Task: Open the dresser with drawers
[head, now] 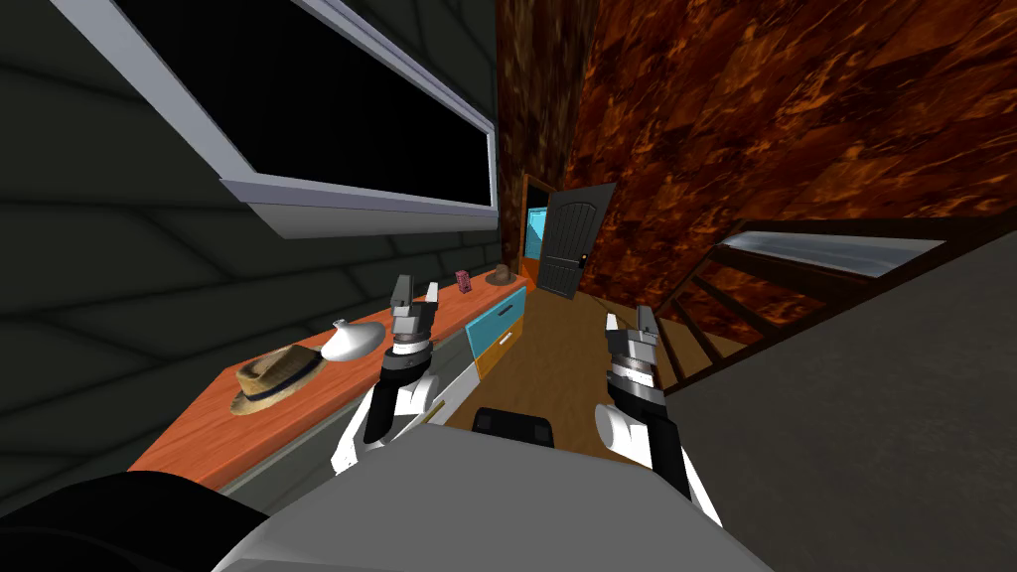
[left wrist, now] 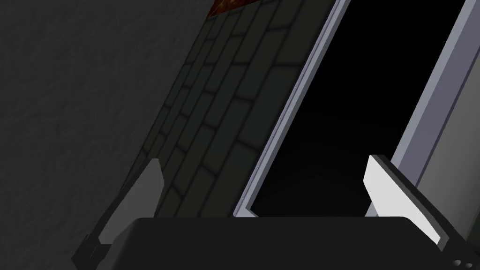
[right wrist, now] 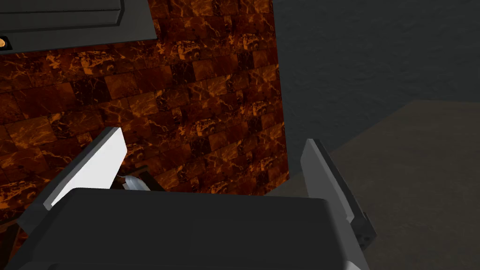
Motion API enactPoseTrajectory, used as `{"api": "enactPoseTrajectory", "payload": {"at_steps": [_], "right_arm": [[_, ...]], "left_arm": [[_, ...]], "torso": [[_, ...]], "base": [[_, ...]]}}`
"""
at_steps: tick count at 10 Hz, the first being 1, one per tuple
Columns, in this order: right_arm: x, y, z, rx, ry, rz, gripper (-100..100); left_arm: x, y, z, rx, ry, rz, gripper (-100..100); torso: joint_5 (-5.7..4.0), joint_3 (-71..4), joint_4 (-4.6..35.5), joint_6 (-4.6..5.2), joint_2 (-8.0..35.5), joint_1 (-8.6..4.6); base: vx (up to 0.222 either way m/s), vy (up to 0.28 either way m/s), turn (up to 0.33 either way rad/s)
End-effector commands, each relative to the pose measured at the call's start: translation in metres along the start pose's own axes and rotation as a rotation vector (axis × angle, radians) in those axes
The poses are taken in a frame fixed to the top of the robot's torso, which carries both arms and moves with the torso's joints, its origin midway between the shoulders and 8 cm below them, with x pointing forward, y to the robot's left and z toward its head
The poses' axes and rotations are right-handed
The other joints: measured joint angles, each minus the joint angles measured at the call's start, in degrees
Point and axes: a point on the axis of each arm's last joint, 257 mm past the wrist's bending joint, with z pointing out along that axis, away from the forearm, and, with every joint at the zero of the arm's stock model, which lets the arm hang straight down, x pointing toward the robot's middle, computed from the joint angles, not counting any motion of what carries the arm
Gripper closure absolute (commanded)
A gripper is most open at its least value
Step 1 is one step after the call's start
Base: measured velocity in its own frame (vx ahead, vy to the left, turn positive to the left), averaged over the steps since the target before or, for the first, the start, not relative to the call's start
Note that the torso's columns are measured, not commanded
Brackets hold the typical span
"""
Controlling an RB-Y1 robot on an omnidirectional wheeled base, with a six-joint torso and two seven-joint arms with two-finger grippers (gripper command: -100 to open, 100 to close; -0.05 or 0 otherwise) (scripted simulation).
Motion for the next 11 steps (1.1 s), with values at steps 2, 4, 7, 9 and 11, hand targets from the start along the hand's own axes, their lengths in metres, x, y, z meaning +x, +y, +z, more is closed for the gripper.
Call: {"api": "enactPoseTrajectory", "payload": {"at_steps": [2,4,7,9,11], "right_arm": [[0.0,0.0,0.0,0.0,0.0,0.0,0],[0.0,0.0,0.0,0.0,0.0,0.0,0],[0.0,0.0,0.0,0.0,0.0,0.0,0],[0.0,0.0,0.0,0.0,0.0,0.0,0],[0.0,0.0,0.0,0.0,0.0,0.0,0]], "left_arm": [[0.0,0.0,0.0,0.0,0.0,0.0,0],[0.0,0.0,0.0,0.0,0.0,0.0,0],[0.0,0.0,0.0,0.0,0.0,0.0,0],[0.0,0.0,0.0,0.0,0.0,0.0,0],[0.002,0.015,-0.003,-0.03,0.043,0.007,-100]], "torso": [[0.0,-12.0,6.0,0.0,5.97,0.0],[0.0,-28.5,14.24,0.0,14.22,0.0],[0.0,-53.81,26.91,0.0,26.92,0.0],[0.0,-70.73,35.37,0.0,35.39,0.0],[-0.02,-83.19,41.47,-0.01,41.45,-0.11]], "base": [[0.0,0.0,0.0],[0.0,0.0,0.0],[0.0,0.0,0.0],[0.0,0.0,0.0],[0.064,-0.065,0.061]]}}
